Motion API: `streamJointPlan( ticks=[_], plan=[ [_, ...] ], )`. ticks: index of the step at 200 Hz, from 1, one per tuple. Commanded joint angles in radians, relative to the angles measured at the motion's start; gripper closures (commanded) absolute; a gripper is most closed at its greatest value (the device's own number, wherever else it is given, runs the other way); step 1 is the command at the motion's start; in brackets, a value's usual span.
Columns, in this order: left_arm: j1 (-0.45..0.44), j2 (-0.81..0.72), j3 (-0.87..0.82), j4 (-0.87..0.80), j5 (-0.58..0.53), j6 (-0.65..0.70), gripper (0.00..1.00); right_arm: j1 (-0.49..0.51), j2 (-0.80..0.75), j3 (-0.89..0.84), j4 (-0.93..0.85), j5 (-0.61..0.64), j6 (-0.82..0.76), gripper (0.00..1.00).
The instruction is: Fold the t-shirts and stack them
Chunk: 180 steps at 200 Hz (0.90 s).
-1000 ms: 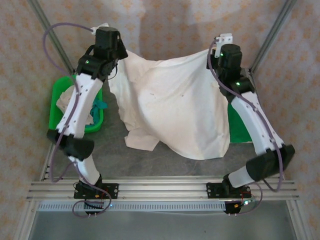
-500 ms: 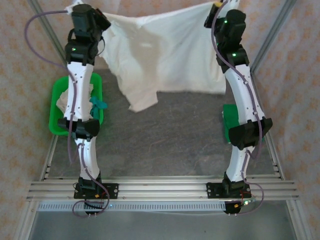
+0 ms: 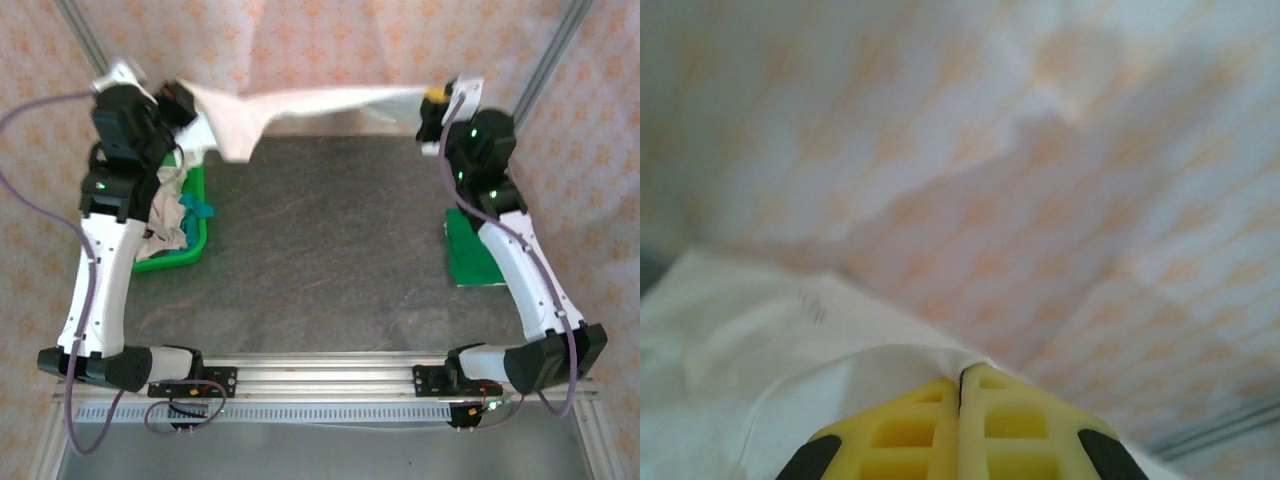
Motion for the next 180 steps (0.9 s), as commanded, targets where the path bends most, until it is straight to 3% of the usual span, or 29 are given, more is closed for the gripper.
streamJointPlan(
  ticks=[1, 30, 65, 99, 134, 180],
  plan=[
    [-0.045, -0.022, -0.289, 0.031, 0.041, -0.071, 1.0, -0.005, -0.103, -0.24, 0.015, -0.159, 0.068, 1.0],
    [-0.119, -0.046, -0.514, 0.016, 0.018, -0.125, 1.0, -0.004, -0.164, -0.503, 0.007, -0.185, 0.198, 1.0],
    [-0.167, -0.034, -0.666, 0.041, -0.035, -0.172, 1.0, -0.003, -0.127, -0.65, -0.01, -0.133, 0.323, 1.0],
    [-0.173, -0.021, -0.726, -0.003, -0.074, -0.175, 1.0, -0.003, -0.116, -0.673, -0.085, -0.057, 0.328, 1.0],
    [-0.172, -0.118, -0.77, -0.08, -0.133, -0.179, 0.99, -0.003, -0.18, -0.68, -0.149, -0.042, 0.325, 0.98],
    [-0.173, -0.215, -0.792, -0.223, -0.09, -0.226, 1.0, -0.003, -0.28, -0.668, -0.3, -0.028, 0.296, 1.0]
  ],
)
